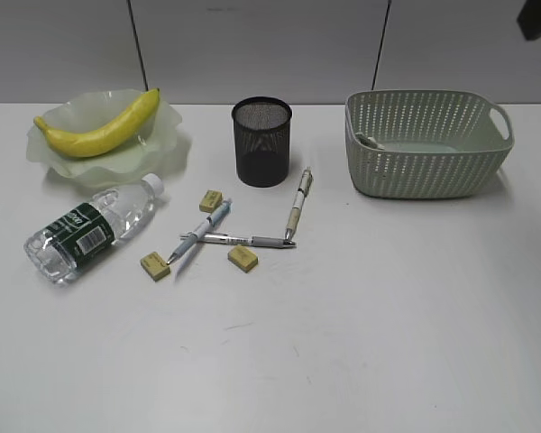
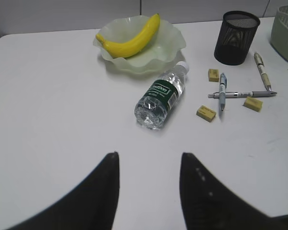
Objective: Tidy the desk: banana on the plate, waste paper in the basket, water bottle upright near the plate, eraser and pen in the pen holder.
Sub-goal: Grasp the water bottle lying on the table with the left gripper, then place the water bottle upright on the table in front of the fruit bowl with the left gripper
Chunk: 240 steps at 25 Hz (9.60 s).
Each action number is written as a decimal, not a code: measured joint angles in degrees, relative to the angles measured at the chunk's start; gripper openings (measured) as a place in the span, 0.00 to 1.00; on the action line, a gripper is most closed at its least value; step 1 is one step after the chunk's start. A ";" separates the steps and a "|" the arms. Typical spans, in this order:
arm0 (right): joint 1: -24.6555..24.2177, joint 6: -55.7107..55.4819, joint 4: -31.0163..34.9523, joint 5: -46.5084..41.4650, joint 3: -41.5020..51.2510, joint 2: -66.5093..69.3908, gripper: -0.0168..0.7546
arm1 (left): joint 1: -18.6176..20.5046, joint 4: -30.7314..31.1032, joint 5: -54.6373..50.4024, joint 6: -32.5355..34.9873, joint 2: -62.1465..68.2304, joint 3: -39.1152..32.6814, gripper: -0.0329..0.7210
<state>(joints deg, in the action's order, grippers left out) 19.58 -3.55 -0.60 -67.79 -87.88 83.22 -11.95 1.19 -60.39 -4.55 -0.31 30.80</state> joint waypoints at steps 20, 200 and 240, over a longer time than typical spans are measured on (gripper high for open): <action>0.01 0.07 0.22 -0.15 42.97 -51.85 0.47 | 0.00 0.00 0.00 0.00 0.00 0.00 0.46; 0.12 1.11 0.60 8.03 58.71 -83.64 0.47 | -6.82 -5.17 128.47 1.05 117.22 -2.75 0.68; 0.12 1.11 0.60 8.03 58.71 -83.64 0.47 | -6.82 -5.11 128.79 1.05 117.22 -3.31 0.74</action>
<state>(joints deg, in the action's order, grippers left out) 19.71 -2.44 0.00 -59.76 -29.17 -0.42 -18.77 -3.93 68.41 -3.50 116.91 27.50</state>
